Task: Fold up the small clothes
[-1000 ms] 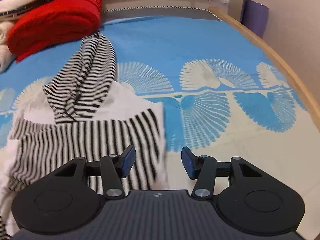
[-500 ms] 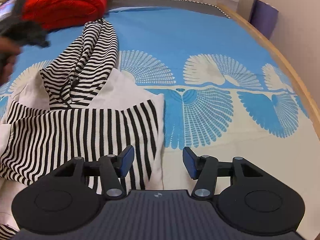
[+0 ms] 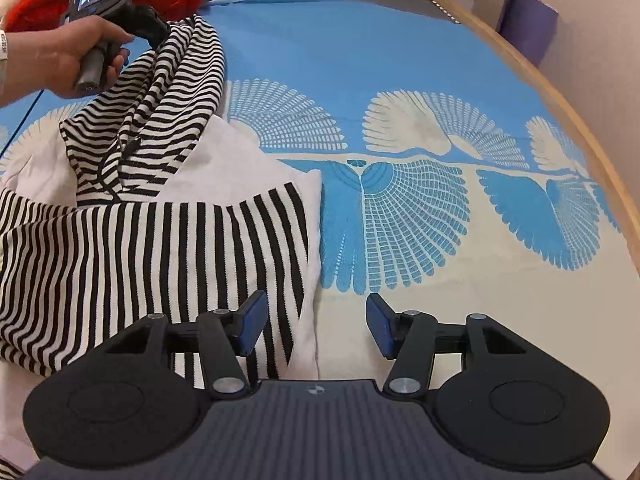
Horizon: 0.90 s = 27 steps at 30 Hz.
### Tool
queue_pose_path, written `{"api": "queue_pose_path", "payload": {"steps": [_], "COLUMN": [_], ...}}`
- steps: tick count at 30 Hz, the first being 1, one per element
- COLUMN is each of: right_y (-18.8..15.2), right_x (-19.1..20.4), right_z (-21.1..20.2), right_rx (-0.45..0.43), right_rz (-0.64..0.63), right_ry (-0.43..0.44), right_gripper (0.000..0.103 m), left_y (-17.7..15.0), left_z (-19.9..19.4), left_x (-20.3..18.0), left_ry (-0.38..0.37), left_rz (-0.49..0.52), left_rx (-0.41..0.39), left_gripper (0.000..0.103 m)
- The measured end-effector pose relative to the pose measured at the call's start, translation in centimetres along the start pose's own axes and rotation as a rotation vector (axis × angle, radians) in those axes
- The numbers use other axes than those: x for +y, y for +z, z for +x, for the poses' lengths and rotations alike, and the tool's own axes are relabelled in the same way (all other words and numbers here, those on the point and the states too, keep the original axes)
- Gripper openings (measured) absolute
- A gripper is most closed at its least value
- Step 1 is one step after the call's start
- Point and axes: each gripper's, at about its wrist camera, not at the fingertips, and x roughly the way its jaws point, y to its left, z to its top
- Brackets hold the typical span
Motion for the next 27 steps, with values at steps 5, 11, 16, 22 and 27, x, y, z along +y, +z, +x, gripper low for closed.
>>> {"api": "queue_pose_path", "payload": {"steps": [5,11,16,22,27], "right_y": [0.4,1.0,1.2,1.3,0.9], "right_x": [0.1,-0.5,-0.3,-0.6,-1.7], "right_z": [-0.5,-2.2,-2.9,-4.6,-5.8], "right_rx": [-0.012,-0.056,-0.071,-0.117,-0.171], "right_rz": [-0.003,0.038,0.074,0.185,0.275], "right_ry": [0.009,0.014,0.042,0.076,0.08], "right_gripper": [0.056,0.056,0.056,0.056,0.055], "left_y": [0.0,-6.0,-17.7,-29.2,-28.8], "left_z": [-2.6,-15.9,-30.0,-37.9,-37.2], "left_x": [-0.5,0.8,3.8,10.1,15.6], "left_ry": [-0.034,-0.161,-0.272,-0.211,-0.124], "left_rz": [0.084,0.198,0.31,0.269,-0.014], "left_rx": [-0.005,-0.148,-0.205,0.035,0.159], "left_gripper": [0.002,0.001,0.001,0.005,0.027]}}
